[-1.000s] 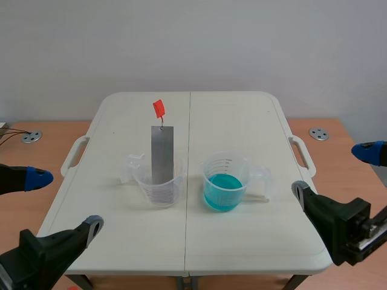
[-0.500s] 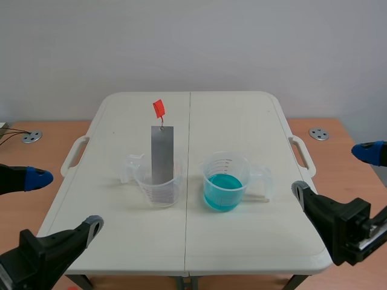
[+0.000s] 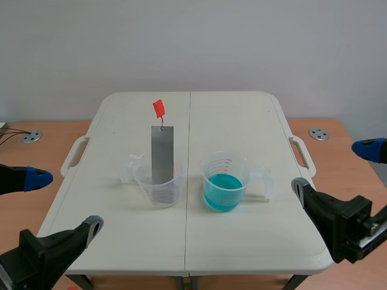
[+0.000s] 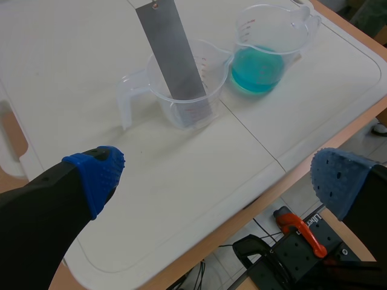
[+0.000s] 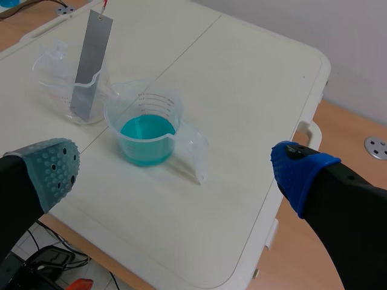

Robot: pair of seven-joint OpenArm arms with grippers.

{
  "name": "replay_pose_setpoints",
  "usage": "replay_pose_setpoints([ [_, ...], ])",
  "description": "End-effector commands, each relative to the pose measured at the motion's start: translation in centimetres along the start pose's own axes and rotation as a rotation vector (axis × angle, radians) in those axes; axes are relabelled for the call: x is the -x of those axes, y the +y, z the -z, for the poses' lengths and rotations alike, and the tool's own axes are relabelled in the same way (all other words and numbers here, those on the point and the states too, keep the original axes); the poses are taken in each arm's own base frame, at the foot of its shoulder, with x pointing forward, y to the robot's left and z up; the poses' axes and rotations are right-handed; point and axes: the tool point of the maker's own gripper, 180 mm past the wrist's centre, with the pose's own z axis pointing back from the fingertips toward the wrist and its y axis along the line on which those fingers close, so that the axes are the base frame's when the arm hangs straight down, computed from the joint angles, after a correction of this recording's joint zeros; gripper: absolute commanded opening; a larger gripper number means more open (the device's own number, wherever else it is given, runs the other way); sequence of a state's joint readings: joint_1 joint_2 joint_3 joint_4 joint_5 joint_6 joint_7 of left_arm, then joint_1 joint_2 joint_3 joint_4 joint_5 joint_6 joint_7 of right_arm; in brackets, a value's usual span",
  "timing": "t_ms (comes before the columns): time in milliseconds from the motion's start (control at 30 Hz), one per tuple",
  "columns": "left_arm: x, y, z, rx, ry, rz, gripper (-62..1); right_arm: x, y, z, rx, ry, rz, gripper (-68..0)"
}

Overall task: Hold the metal plate by the orange handle, dip it into the blue solution, take it out and point at it, then put the plate back in the beaker on the left.
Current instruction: 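Lift the metal plate out of the left beaker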

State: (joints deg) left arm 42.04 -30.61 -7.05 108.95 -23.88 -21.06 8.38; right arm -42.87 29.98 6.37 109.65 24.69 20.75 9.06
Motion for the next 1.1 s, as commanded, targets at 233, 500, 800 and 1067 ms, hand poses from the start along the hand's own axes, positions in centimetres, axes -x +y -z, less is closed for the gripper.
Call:
replay_pose_setpoints([
  [233, -0.1, 0.0, 0.0, -0.01, 0.0, 0.041, -59.0, -1.5, -0.2, 0.0, 0.005, -0.059, -0.01, -1.2],
  [500, 4.2, -2.7, -2.2, 0.033, 0.136, -0.042, -59.0, -1.4, -0.2, 0.0, 0.004, -0.055, -0.01, -1.2],
  [800, 11.9, -8.0, -8.2, 0.121, 0.437, -0.101, -59.0, -1.5, -0.2, 0.0, 0.004, -0.058, -0.011, -1.2],
  [1067, 18.3, -9.3, -11.9, 0.117, 0.601, -0.205, -59.0, -1.7, -0.3, 0.2, 0.003, -0.06, -0.015, -1.2],
])
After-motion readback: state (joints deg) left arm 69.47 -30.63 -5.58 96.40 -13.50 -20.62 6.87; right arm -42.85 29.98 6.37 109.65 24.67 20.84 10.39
